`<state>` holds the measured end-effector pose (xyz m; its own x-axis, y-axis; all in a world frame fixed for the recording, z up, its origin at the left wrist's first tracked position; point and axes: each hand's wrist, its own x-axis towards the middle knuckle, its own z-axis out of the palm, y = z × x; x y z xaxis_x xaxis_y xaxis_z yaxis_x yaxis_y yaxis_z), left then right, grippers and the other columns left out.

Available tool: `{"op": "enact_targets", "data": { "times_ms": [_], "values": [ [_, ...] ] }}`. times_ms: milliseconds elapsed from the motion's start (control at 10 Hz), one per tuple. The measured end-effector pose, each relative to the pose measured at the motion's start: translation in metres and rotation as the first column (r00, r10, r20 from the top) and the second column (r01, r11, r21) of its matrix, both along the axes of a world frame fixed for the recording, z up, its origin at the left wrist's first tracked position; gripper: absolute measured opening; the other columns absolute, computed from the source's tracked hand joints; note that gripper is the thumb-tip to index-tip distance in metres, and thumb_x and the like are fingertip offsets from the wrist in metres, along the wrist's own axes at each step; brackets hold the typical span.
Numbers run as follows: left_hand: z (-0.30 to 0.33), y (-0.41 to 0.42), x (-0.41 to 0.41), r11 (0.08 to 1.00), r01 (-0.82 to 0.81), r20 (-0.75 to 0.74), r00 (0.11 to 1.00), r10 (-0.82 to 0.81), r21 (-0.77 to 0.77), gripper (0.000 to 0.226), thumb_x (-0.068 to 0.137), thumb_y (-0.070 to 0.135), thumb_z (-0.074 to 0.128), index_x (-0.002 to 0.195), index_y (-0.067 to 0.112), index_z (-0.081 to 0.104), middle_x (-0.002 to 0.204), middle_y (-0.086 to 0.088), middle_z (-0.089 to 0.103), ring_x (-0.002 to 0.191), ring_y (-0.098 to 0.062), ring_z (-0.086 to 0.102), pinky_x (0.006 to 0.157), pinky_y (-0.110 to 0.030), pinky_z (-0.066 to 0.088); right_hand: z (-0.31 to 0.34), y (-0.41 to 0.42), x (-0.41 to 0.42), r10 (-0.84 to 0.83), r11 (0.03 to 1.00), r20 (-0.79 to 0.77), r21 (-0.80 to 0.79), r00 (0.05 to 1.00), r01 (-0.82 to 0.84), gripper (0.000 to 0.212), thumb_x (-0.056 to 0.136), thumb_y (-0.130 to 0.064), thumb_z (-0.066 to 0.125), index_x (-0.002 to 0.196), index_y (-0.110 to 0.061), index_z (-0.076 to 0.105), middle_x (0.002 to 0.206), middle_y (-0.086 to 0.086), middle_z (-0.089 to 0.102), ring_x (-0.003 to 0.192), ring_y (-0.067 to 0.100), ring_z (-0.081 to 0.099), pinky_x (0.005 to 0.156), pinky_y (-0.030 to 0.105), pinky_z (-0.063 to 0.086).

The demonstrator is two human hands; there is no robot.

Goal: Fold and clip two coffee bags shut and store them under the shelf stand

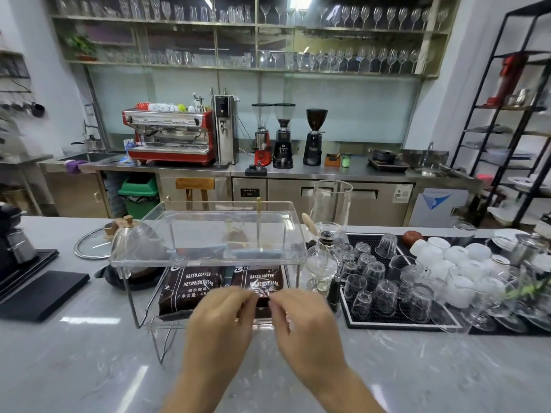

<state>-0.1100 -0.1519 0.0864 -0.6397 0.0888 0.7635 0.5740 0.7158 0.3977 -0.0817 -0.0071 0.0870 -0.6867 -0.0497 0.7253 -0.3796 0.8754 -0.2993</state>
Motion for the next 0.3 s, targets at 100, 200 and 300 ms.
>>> {"op": "enact_targets", "data": {
  "times_ms": [100, 200, 300],
  "values": [
    [0.054, 0.019, 0.001, 0.999, -0.006, -0.225, 0.974, -0.001, -0.033, 0.019, 0.080, 0.024, 0.075, 0.066, 0.013, 0.069, 0.068, 0.002, 0.067, 0.068, -0.021, 0.061, 0.070, -0.035, 0.046, 0.053, 0.032, 0.006, -0.063, 0.998, -0.145, 0.016, 0.987, 0.066, 0.011, 0.084, -0.024, 0.071, 0.077, -0.016, 0.067, 0.081, -0.003, 0.071, 0.081, 0.016, 0.064, 0.082, 0.031, 0.048],
    [0.118, 0.049, -0.011, 0.996, -0.072, -0.400, 0.916, 0.047, -0.048, 0.024, 0.083, 0.033, 0.068, 0.068, 0.015, 0.066, 0.084, -0.003, 0.066, 0.088, -0.024, 0.058, 0.084, -0.039, 0.037, 0.115, 0.069, -0.009, -0.126, 0.986, -0.333, 0.066, 0.935, 0.156, 0.014, 0.082, -0.027, 0.071, 0.081, -0.014, 0.066, 0.104, 0.005, 0.071, 0.106, 0.021, 0.063, 0.099, 0.038, 0.044],
    [0.176, 0.076, -0.020, 0.982, -0.144, -0.393, 0.915, 0.086, -0.120, 0.029, 0.089, 0.041, 0.052, 0.095, 0.018, 0.068, 0.123, -0.006, 0.063, 0.126, -0.027, 0.049, 0.106, -0.050, 0.028, 0.175, 0.097, -0.015, -0.211, 0.949, -0.395, 0.136, 0.894, 0.284, 0.028, 0.086, -0.033, 0.065, 0.103, -0.010, 0.066, 0.130, 0.013, 0.060, 0.126, 0.029, 0.051, 0.110, 0.044, 0.035]
  ]
}}
